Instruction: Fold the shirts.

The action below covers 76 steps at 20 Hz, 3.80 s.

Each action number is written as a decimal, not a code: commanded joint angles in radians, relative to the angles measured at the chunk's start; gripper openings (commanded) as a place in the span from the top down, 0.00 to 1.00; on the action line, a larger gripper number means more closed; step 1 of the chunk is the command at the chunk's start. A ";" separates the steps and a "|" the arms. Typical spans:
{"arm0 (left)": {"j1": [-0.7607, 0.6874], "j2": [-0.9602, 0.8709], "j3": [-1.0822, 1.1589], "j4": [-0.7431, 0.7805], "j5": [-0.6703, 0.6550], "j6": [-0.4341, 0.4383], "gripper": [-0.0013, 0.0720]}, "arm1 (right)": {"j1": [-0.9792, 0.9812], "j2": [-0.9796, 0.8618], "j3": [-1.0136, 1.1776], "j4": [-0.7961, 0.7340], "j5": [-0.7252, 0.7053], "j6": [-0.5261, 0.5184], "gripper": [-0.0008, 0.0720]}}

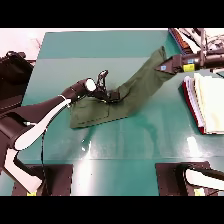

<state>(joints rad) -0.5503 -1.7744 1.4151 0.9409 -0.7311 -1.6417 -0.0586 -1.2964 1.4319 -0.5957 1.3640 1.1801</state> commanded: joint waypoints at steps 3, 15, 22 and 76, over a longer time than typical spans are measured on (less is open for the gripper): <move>-0.009 -0.018 0.019 -0.014 0.021 0.001 0.95 | 0.210 0.017 0.069 0.000 -0.087 0.058 0.96; 0.431 0.442 0.229 0.298 -0.197 0.001 0.95 | 0.732 -0.274 0.171 0.002 -0.456 0.040 0.83; 0.513 0.549 0.229 0.314 -0.293 0.029 0.95 | 0.715 -0.408 0.312 -0.143 -0.278 0.086 0.43; 0.234 0.546 0.224 0.233 -0.230 0.071 0.95 | -0.575 -0.159 0.411 -0.239 -0.449 0.202 0.96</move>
<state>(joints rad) -0.3161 -1.2289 1.6390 1.1736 -0.9604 -1.5665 -0.6319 -1.4563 1.7489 -0.8452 0.9146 1.3869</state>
